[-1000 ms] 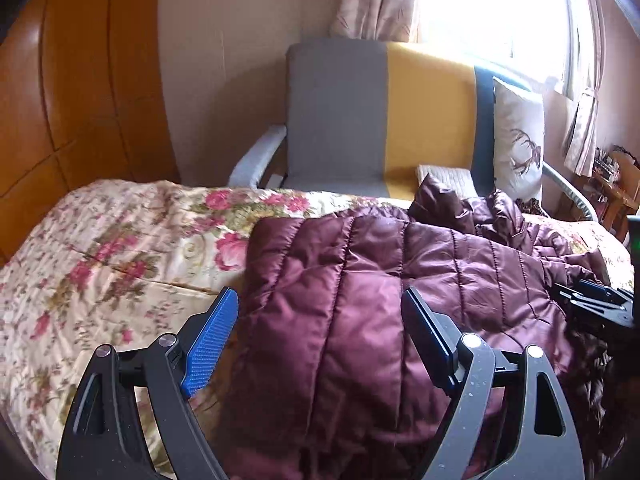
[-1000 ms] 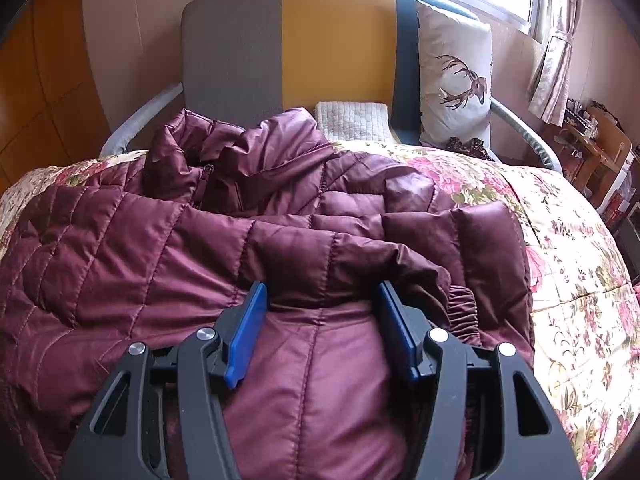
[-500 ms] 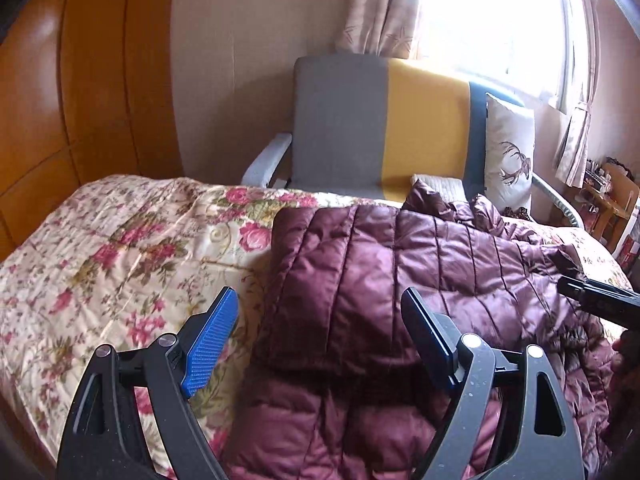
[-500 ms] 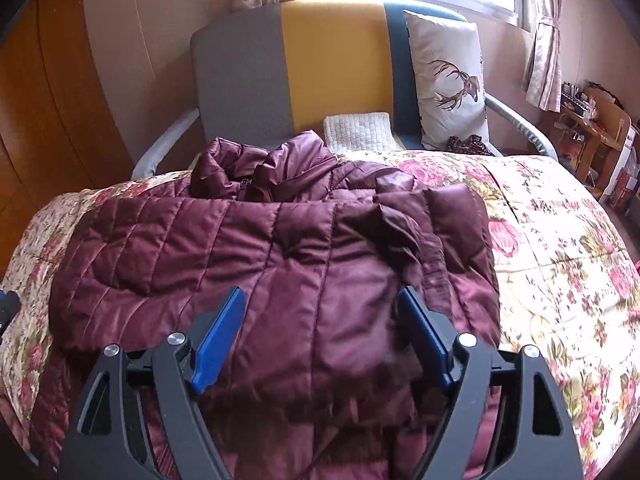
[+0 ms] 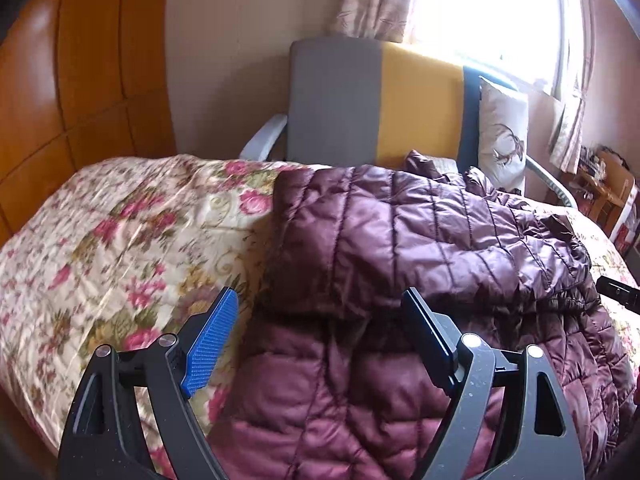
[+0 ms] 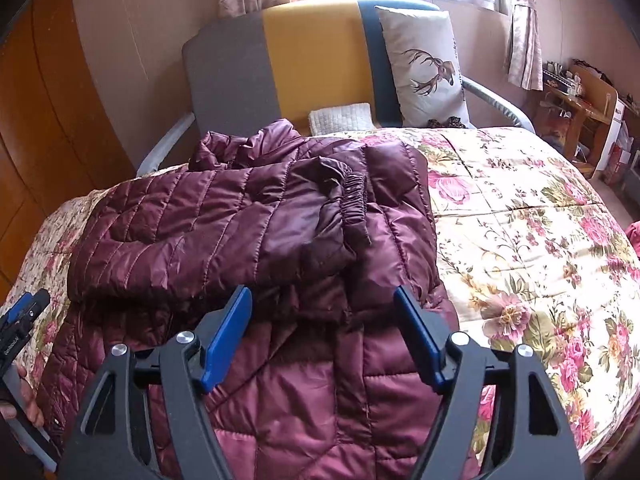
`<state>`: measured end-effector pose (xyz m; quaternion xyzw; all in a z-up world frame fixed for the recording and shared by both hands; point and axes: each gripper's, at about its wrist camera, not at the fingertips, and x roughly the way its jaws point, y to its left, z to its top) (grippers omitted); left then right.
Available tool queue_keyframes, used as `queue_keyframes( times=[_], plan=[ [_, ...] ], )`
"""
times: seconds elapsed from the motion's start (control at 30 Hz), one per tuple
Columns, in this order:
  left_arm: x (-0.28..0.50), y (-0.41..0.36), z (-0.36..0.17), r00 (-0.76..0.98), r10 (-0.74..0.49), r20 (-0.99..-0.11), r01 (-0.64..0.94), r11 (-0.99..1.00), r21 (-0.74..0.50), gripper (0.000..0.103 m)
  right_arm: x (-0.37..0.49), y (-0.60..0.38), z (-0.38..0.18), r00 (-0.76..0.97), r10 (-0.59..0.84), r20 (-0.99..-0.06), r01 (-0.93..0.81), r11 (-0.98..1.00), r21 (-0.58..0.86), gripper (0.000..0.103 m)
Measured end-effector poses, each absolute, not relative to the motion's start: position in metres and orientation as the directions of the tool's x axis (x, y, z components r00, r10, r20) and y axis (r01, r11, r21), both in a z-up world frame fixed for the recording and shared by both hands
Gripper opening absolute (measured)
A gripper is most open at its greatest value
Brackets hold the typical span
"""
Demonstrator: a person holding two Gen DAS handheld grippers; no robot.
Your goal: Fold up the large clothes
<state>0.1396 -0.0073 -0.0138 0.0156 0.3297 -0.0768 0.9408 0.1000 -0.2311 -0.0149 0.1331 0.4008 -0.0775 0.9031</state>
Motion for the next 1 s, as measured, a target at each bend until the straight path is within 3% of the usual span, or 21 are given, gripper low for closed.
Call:
queue_keyframes(
  times=[0.1, 0.2, 0.27, 0.37, 0.53, 0.7, 1.0],
  plan=[
    [0.157, -0.026, -0.012, 0.765, -0.138, -0.629, 0.181, 0.983, 0.006, 0.082, 0.114, -0.228, -0.016, 0.674, -0.021, -0.739, 0.235, 0.954, 0.187, 0.068],
    [0.186, -0.044, -0.033, 0.711, -0.071, -0.699, 0.182, 0.98, 0.085, 0.082, 0.143, -0.227, -0.043, 0.58, -0.066, -0.812, 0.264, 0.958, 0.111, 0.067],
    [0.204, -0.047, -0.054, 0.646, -0.051, -0.762, 0.178, 0.98, 0.085, 0.08, 0.153, -0.231, -0.061, 0.543, -0.053, -0.838, 0.275, 0.954, 0.118, 0.07],
    [0.207, -0.048, -0.063, 0.644, -0.044, -0.764, 0.172, 0.981, 0.089, 0.083, 0.156, -0.231, -0.066, 0.531, -0.056, -0.846, 0.278, 0.954, 0.112, 0.072],
    [0.187, -0.03, -0.049, 0.658, -0.098, -0.747, 0.167, 0.986, 0.018, 0.082, 0.129, -0.243, -0.046, 0.569, -0.001, -0.822, 0.257, 0.95, 0.177, 0.074],
    [0.148, 0.004, -0.036, 0.678, -0.166, -0.716, 0.193, 0.98, -0.045, 0.082, 0.074, -0.267, -0.033, 0.593, 0.018, -0.805, 0.245, 0.948, 0.201, 0.083],
    [0.068, 0.061, -0.048, 0.594, -0.326, -0.735, 0.288, 0.94, -0.184, 0.078, -0.053, -0.302, -0.062, 0.497, 0.202, -0.844, 0.217, 0.913, 0.346, 0.085]
  ],
)
